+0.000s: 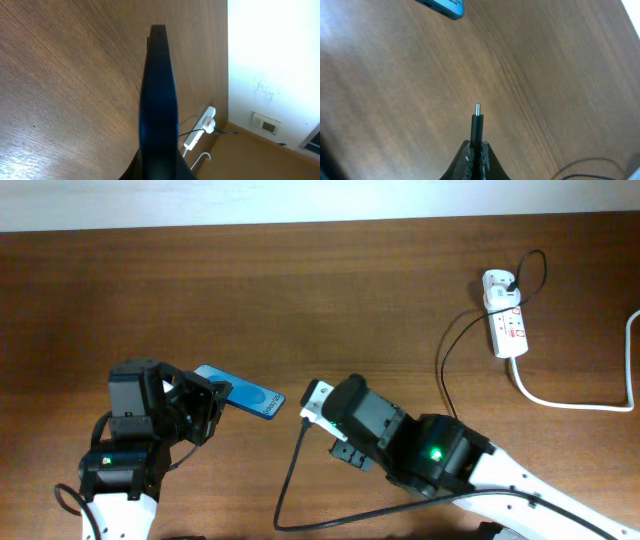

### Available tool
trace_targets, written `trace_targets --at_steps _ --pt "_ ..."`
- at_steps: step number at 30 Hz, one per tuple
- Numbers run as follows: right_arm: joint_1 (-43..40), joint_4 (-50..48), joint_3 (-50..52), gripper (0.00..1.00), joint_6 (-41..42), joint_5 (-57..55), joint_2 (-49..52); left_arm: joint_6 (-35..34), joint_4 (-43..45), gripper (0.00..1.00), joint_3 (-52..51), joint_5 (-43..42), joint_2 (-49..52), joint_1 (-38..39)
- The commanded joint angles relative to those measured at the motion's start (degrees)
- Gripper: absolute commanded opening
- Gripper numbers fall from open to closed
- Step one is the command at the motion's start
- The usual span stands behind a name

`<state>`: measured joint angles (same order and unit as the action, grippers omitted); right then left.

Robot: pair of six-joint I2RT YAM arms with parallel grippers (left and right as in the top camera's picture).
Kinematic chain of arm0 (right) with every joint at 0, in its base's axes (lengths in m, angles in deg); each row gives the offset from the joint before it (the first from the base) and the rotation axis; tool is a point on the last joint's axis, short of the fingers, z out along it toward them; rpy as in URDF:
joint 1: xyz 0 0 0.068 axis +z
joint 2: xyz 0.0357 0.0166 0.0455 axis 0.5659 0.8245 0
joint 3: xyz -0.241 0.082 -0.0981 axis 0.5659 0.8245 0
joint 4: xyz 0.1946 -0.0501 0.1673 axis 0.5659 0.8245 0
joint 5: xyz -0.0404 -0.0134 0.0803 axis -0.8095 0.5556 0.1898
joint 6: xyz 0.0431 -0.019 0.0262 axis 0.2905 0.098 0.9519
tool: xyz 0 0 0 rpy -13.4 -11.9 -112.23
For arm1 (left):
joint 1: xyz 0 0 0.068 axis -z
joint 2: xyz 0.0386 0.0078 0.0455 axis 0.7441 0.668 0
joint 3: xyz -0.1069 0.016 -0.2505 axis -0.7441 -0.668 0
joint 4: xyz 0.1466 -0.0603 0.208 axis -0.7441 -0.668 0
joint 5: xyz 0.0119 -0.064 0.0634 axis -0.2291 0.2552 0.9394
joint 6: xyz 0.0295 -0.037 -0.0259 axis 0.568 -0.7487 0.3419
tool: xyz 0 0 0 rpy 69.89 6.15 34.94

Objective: Plug charger to phone and switch on socket
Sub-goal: 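Bring the cable connector to the phone's bottom port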

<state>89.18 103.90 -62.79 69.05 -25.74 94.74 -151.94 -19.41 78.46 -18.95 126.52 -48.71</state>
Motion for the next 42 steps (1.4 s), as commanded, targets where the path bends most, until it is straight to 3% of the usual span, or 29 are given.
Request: trace_targets --at_steps 1,9,17,26,42 --pt "0.9 -1.3 0.1 0.04 -0.5 -4.4 3.0 -0.4 0.3 0.0 0.9 -1.2 -0.5 -0.3" --pt "1.4 -5.7 0.1 0.04 -0.5 -4.4 4.3 -1.3 -0.1 0.0 0.9 -1.3 0.4 -0.3" --pt "9.5 -6.0 0.3 0.04 -1.8 -7.3 4.4 -1.2 -0.3 0.0 0.9 -3.8 6.2 -0.3" --pt "9.5 -8.1 0.3 0.04 -1.8 -7.9 10.9 -1.0 -0.3 0.0 0.9 -5.4 6.2 -0.3" --pt "9.5 -13.0 0.3 0.04 -3.3 -13.0 10.9 -0.1 -1.2 0.0 0.9 -5.3 6.2 -0.3"
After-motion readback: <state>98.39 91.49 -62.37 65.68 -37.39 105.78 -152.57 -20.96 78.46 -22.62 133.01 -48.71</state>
